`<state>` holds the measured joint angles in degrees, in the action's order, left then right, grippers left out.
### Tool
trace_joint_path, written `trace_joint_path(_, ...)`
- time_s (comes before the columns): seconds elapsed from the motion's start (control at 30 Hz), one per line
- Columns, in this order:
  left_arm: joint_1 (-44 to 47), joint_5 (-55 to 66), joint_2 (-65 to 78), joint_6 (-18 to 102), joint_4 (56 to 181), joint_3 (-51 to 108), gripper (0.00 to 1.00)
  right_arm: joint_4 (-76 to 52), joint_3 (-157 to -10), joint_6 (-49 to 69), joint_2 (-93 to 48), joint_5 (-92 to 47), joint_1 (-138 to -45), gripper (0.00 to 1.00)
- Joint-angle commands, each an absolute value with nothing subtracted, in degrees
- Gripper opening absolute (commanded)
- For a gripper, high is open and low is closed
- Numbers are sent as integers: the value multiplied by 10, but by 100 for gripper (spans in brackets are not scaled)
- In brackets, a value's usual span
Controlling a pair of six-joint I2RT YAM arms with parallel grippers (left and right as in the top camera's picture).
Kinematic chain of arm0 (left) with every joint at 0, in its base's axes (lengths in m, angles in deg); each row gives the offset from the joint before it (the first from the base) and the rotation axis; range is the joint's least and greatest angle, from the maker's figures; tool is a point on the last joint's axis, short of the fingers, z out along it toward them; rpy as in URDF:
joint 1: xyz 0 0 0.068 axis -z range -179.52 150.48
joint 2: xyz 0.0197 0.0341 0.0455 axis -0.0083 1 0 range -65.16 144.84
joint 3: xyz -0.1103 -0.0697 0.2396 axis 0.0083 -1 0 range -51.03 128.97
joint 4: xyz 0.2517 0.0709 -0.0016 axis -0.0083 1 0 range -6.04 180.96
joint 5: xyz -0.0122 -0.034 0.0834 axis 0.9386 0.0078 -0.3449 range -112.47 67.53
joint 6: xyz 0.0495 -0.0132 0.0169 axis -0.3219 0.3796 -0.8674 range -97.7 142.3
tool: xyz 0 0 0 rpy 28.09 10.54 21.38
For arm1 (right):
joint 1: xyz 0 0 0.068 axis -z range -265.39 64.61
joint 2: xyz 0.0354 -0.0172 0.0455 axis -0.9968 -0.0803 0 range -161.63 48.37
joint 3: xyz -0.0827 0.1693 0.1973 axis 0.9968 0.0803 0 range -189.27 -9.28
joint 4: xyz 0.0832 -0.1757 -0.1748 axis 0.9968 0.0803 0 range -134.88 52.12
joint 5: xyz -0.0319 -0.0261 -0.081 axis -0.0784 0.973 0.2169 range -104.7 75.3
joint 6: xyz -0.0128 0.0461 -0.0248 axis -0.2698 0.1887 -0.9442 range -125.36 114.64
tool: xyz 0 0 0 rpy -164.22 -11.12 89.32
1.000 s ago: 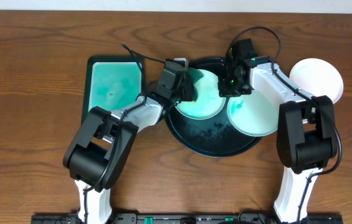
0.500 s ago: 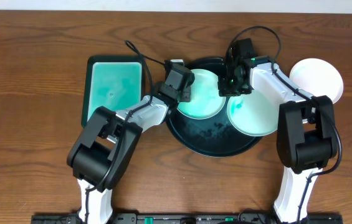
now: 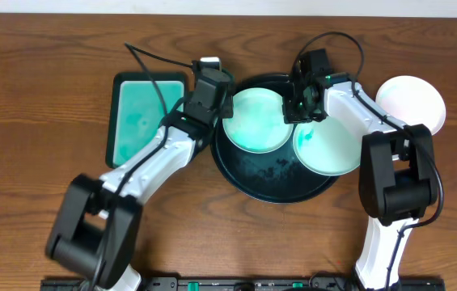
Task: Clean dirty plates on tray and stack at the side
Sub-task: 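Return the sponge to the basin with the left gripper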
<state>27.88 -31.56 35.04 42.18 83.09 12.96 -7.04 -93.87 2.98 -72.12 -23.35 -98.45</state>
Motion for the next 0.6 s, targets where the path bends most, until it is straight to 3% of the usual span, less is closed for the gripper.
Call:
trace_joint_path(0.0, 264, -307, 286, 430, 854, 125, 7, -75, -955, -11, -672, -209, -983, 1)
trace_joint_path(0.2, 188, -361, 192, 441, 985, 125, 7, -80, -955, -68, -580, -67, -1012, 1)
trace_joint_path(0.57, 65, -397, 183, 440, 1166, 125, 7, -117, -955, -236, -488, 300, -1149, 1)
